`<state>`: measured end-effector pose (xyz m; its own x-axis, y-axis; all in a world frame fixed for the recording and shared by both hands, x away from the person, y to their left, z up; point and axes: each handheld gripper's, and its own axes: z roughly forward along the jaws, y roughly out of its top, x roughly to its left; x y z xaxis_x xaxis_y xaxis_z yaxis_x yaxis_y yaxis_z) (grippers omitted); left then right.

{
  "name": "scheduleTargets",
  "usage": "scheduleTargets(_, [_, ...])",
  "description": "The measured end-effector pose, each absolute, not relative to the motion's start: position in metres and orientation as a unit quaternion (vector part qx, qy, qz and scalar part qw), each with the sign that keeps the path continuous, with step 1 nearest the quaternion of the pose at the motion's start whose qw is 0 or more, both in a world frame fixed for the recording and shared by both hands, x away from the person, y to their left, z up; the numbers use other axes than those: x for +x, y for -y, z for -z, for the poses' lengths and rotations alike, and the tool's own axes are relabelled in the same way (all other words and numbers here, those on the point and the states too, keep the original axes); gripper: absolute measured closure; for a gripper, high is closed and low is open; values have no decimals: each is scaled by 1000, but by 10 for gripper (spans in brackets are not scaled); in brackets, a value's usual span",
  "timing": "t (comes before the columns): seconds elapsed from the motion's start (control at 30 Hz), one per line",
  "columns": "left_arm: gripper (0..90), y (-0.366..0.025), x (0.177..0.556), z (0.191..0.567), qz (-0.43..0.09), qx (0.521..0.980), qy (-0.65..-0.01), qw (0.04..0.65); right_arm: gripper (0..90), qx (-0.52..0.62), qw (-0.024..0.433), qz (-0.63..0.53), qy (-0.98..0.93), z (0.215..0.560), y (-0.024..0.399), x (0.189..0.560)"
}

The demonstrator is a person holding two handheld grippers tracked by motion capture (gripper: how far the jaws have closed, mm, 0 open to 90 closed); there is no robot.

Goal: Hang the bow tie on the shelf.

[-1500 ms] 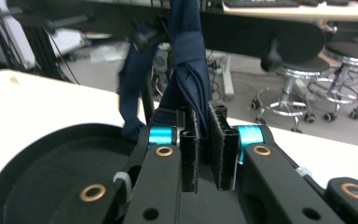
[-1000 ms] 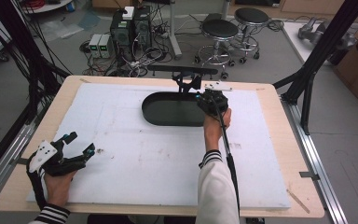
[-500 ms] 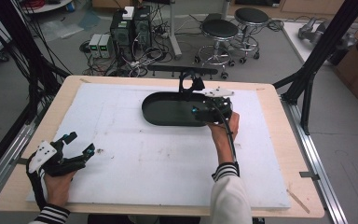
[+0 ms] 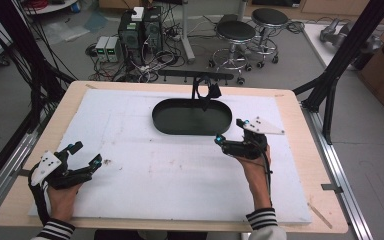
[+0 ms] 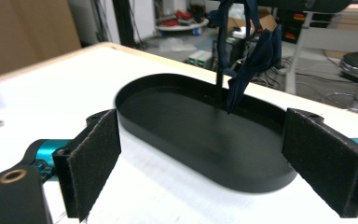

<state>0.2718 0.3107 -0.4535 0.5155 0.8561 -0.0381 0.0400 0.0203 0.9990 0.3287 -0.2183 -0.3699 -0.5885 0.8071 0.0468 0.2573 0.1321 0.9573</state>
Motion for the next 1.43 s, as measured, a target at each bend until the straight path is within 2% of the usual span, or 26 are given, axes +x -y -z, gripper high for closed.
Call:
scheduleTargets(0.23, [135,-310,271,453,-333,617,-360,615,102,355,283,-563,-690,386,238,295])
scheduleTargets(0.33, [135,-310,271,454,-334,617,-359,616,19,350,314,-576,-669,398,247,282])
scheduleTargets(0.57, [134,-311,270,454,-337,615,-354,619,19,376,336,-590,-630,432,271,263])
scheduleTargets(0.8, [134,-310,269,454,-339,615,-352,619,17,383,351,-591,-617,452,283,261])
scheduleTargets(1.43, [134,-311,268,455,-343,611,-348,623,18,377,367,-590,-613,454,281,259])
